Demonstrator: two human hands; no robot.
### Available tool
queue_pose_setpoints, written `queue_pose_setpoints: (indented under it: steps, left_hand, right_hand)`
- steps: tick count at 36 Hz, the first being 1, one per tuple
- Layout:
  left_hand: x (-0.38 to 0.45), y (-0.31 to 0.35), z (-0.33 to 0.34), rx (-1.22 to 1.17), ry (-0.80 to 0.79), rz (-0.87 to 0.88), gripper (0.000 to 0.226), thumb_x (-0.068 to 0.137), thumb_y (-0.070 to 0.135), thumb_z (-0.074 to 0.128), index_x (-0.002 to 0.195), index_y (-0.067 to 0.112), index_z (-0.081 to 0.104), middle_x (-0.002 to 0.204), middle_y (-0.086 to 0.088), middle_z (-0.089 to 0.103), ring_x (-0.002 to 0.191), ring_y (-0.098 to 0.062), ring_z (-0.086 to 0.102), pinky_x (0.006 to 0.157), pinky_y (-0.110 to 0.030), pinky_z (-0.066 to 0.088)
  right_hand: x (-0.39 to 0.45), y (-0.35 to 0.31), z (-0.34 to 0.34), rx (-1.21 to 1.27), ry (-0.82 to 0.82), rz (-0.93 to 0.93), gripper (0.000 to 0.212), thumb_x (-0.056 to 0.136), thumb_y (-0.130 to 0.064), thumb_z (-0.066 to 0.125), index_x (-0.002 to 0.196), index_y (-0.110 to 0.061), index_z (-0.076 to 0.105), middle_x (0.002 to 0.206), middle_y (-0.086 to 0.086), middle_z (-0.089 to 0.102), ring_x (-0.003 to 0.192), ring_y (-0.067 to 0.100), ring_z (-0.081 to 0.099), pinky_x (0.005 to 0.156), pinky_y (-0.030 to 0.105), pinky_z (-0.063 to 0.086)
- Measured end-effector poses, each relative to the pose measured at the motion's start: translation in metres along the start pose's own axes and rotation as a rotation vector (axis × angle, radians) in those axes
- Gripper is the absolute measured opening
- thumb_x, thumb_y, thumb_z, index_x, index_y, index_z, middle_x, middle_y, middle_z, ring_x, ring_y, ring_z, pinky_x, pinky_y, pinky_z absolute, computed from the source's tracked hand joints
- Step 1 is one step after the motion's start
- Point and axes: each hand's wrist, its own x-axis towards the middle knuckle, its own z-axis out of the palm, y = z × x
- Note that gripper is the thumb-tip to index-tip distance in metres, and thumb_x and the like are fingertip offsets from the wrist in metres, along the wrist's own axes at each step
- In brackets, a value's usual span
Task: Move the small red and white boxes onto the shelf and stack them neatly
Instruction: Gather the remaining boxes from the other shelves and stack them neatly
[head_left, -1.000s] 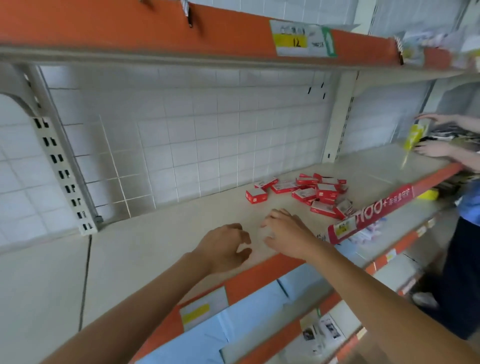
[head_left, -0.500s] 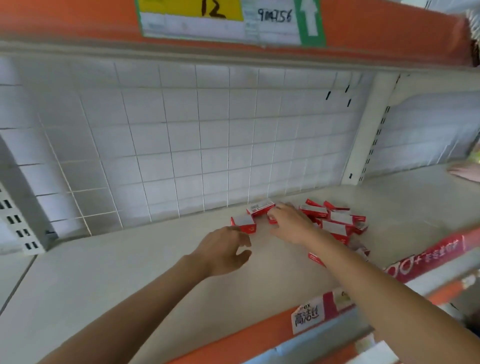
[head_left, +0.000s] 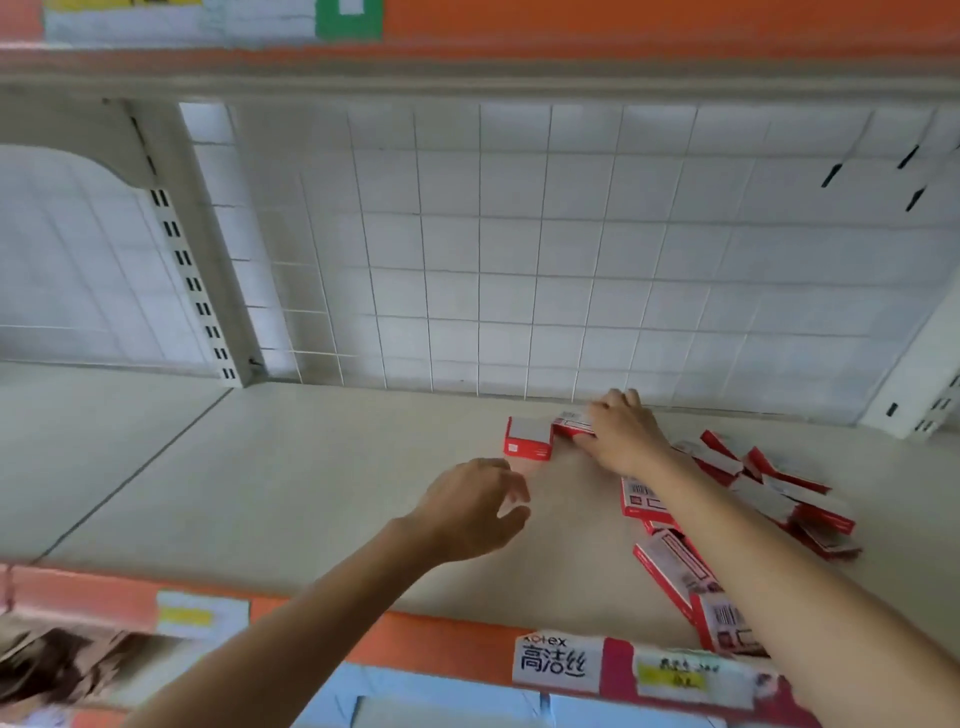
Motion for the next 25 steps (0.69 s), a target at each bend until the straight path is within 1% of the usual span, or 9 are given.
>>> queue_pose_setpoints:
  steps: [2, 5, 8, 11, 13, 17, 20, 23, 25]
  left_hand:
    - [-0.007, 0.004, 0.0, -0.001, 0.018, -0.044, 0.022, 0.091, 0.03, 0.053, 0.107, 0.021, 0.066, 0.106, 0.002, 0.062, 0.095, -0.018, 0.061, 0.079, -0.031, 0.049]
    - [-0.016, 0.006, -0.003, 0.011, 0.04, -0.083, 0.022, 0.091, 0.03, 0.054, 0.106, 0.02, 0.067, 0.106, 0.001, 0.063, 0.094, -0.018, 0.061, 0.079, -0.031, 0.049]
    - [-0.028, 0.003, -0.009, 0.023, 0.074, -0.117, 0.023, 0.091, 0.03, 0.054, 0.107, 0.02, 0.067, 0.106, 0.002, 0.063, 0.093, -0.016, 0.061, 0.076, -0.027, 0.047]
    - [-0.046, -0.003, -0.018, 0.035, 0.098, -0.143, 0.023, 0.092, 0.031, 0.053, 0.107, 0.02, 0.067, 0.107, 0.003, 0.063, 0.092, -0.015, 0.061, 0.077, -0.029, 0.049]
    - [-0.061, -0.01, -0.024, 0.04, 0.117, -0.16, 0.023, 0.092, 0.03, 0.054, 0.108, 0.02, 0.067, 0.106, 0.002, 0.063, 0.09, -0.015, 0.061, 0.076, -0.03, 0.05]
    - [-0.101, -0.036, -0.04, 0.048, 0.156, -0.234, 0.021, 0.09, 0.03, 0.055, 0.105, 0.021, 0.067, 0.103, 0.005, 0.063, 0.089, -0.016, 0.062, 0.073, -0.028, 0.048]
    - [-0.143, -0.062, -0.055, 0.072, 0.17, -0.286, 0.02, 0.09, 0.031, 0.055, 0.104, 0.023, 0.067, 0.103, 0.007, 0.063, 0.09, -0.014, 0.061, 0.073, -0.027, 0.047]
    - [-0.195, -0.092, -0.072, 0.08, 0.184, -0.354, 0.018, 0.088, 0.03, 0.057, 0.101, 0.023, 0.068, 0.1, 0.006, 0.063, 0.088, -0.015, 0.062, 0.075, -0.029, 0.049]
    - [-0.235, -0.113, -0.085, 0.074, 0.208, -0.411, 0.016, 0.087, 0.028, 0.058, 0.099, 0.022, 0.069, 0.097, 0.005, 0.063, 0.085, -0.016, 0.062, 0.074, -0.031, 0.05]
  right_hand:
    - [0.0, -0.003, 0.0, -0.02, 0.026, -0.018, 0.046, 0.094, -0.041, 0.046, 0.125, -0.007, 0.047, 0.129, 0.012, 0.04, 0.121, 0.028, 0.032, 0.095, 0.038, 0.035]
    - [-0.002, -0.008, -0.003, -0.021, 0.143, -0.058, 0.048, 0.093, -0.04, 0.05, 0.126, -0.006, 0.043, 0.127, 0.012, 0.04, 0.118, 0.028, 0.035, 0.093, 0.036, 0.034]
    - [-0.004, -0.02, -0.007, 0.038, 0.27, -0.107, 0.046, 0.092, -0.035, 0.052, 0.129, -0.008, 0.043, 0.124, 0.012, 0.041, 0.114, 0.028, 0.037, 0.089, 0.033, 0.035]
    - [-0.009, -0.042, -0.014, 0.108, 0.329, -0.151, 0.043, 0.091, -0.031, 0.052, 0.127, -0.009, 0.045, 0.122, 0.012, 0.042, 0.113, 0.029, 0.037, 0.089, 0.034, 0.035]
    - [-0.012, -0.061, -0.018, 0.165, 0.317, -0.215, 0.043, 0.09, -0.03, 0.054, 0.127, -0.01, 0.046, 0.122, 0.012, 0.042, 0.113, 0.029, 0.036, 0.091, 0.036, 0.034]
    - [-0.023, -0.114, -0.021, 0.27, 0.257, -0.381, 0.048, 0.089, -0.03, 0.057, 0.131, -0.011, 0.045, 0.123, 0.011, 0.041, 0.115, 0.028, 0.035, 0.094, 0.035, 0.032]
    - [-0.034, -0.168, -0.023, 0.346, 0.212, -0.467, 0.048, 0.086, -0.031, 0.059, 0.129, -0.013, 0.047, 0.12, 0.007, 0.042, 0.114, 0.024, 0.034, 0.095, 0.032, 0.031]
    - [-0.045, -0.23, -0.022, 0.397, 0.18, -0.554, 0.045, 0.083, -0.03, 0.062, 0.123, -0.013, 0.05, 0.117, 0.005, 0.043, 0.113, 0.021, 0.035, 0.093, 0.028, 0.029]
    - [-0.052, -0.274, -0.022, 0.414, 0.175, -0.62, 0.044, 0.081, -0.029, 0.064, 0.121, -0.012, 0.052, 0.117, 0.005, 0.045, 0.114, 0.022, 0.036, 0.093, 0.029, 0.031]
